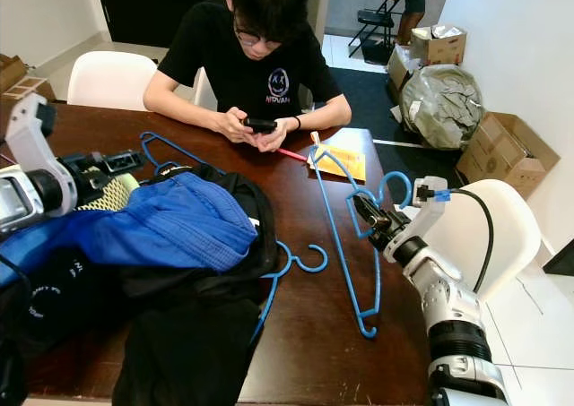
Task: Hang hanger
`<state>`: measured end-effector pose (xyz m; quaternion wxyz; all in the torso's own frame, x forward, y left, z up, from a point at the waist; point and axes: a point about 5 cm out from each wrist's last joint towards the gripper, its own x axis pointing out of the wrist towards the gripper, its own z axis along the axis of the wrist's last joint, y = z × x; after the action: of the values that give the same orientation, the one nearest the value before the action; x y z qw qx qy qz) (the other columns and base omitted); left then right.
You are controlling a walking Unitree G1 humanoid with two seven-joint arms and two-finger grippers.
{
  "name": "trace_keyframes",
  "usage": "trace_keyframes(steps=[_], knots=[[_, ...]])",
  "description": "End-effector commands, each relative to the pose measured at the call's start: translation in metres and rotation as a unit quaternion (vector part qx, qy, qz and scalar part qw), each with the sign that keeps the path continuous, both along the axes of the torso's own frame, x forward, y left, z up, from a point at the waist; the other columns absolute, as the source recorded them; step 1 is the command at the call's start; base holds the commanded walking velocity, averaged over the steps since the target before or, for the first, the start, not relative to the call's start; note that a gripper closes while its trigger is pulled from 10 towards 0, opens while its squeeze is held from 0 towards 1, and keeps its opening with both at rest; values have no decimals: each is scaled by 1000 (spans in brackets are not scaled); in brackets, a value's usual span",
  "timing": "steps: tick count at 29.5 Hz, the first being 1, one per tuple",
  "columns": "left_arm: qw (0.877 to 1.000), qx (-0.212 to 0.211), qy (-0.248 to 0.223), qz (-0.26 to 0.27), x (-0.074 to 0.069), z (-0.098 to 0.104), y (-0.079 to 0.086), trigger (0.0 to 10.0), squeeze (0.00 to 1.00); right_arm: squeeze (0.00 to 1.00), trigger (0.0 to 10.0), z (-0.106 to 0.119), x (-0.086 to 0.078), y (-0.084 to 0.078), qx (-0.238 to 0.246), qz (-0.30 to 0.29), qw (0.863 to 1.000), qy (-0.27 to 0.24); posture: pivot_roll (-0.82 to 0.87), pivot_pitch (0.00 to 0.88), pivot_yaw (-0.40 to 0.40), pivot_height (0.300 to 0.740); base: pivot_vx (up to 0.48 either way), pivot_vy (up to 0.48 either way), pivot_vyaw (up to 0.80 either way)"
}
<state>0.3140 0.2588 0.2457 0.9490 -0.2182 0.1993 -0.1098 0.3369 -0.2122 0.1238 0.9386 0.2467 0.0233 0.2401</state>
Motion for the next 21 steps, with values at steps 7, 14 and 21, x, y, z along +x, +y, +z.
trace_keyframes(steps=[7, 14, 21], knots=[[999, 33, 30, -24, -7, 5, -3, 10000, 0, 0, 10000, -10, -4, -2, 1, -4, 1000, 21, 104, 0, -87, 740, 0, 0, 0], [997, -16, 69, -36, -6, -14, -6, 10000, 0, 0, 10000, -10, -5, -3, 1, -5, 1000, 21, 96, 0, -87, 740, 0, 0, 0], [996, -30, 81, -33, -7, -18, -4, 10000, 0, 0, 10000, -10, -5, -3, 0, -6, 1000, 22, 96, 0, -87, 740, 0, 0, 0]])
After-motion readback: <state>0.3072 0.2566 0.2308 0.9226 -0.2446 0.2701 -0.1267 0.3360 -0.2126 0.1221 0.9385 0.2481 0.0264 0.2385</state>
